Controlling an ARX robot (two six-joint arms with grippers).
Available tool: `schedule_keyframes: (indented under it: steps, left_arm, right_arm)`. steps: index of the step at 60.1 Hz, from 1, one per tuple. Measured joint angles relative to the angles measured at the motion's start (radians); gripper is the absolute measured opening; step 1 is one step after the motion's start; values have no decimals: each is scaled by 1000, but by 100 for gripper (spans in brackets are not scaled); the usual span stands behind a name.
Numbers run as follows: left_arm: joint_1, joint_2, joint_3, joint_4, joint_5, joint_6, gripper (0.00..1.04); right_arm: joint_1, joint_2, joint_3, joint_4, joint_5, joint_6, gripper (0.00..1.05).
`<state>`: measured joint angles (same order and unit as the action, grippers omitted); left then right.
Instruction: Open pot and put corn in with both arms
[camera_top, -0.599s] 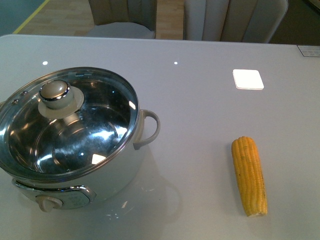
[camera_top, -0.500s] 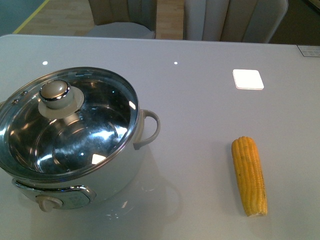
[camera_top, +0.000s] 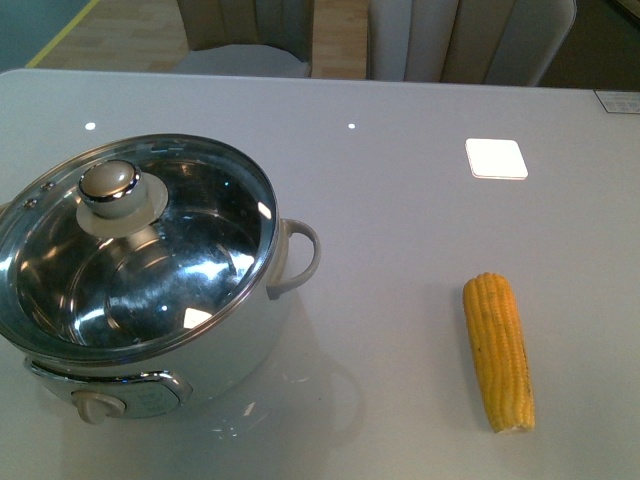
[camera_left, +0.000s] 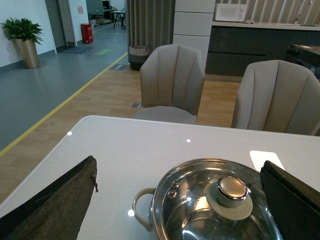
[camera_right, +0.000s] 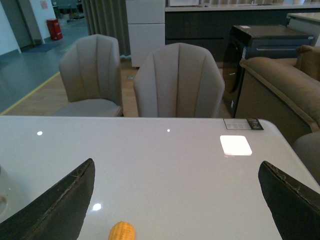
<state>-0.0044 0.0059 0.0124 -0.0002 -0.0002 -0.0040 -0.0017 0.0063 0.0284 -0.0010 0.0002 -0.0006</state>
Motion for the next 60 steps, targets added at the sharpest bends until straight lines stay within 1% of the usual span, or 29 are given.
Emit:
schedule_keyframes:
  steps: [2, 5, 7, 9, 12, 17, 26, 33, 40, 49, 60]
  left_arm:
    - [0, 3, 2, -5, 1, 0, 98]
    - [-5, 71, 56, -148, 0, 0, 98]
    - [-11, 164, 114, -257, -6, 0, 98]
    - [-17, 227, 144, -296, -6, -1, 98]
    - [-30, 313, 174, -283, -13, -1, 98]
    - [-53, 437, 211, -164, -35, 8, 98]
    - [-79, 685, 268, 72, -25, 15, 98]
    - [-112, 938, 301, 271, -6, -15, 98]
    - [-164, 1196, 336, 469, -30, -26, 98]
    - [-221, 1422, 386, 609, -51, -26, 98]
    - [-253, 1605, 448, 687, -68, -27, 98]
  right_arm:
    - [0, 0, 0, 0, 0, 0, 96]
    - [0, 0, 0, 0, 0, 0, 96]
    - [0, 0, 0, 0, 0, 0, 96]
    - [0, -1, 0, 0, 0, 0, 96]
    - [0, -1, 0, 0, 0, 0, 96]
    - [0, -1, 0, 0, 0, 0, 96]
    - [0, -1, 0, 0, 0, 0, 96]
    - [0, -1, 0, 0, 0, 0, 96]
    - [0, -1, 0, 0, 0, 0, 96]
    - [0, -1, 0, 0, 0, 0, 96]
    - [0, -1, 0, 0, 0, 0, 96]
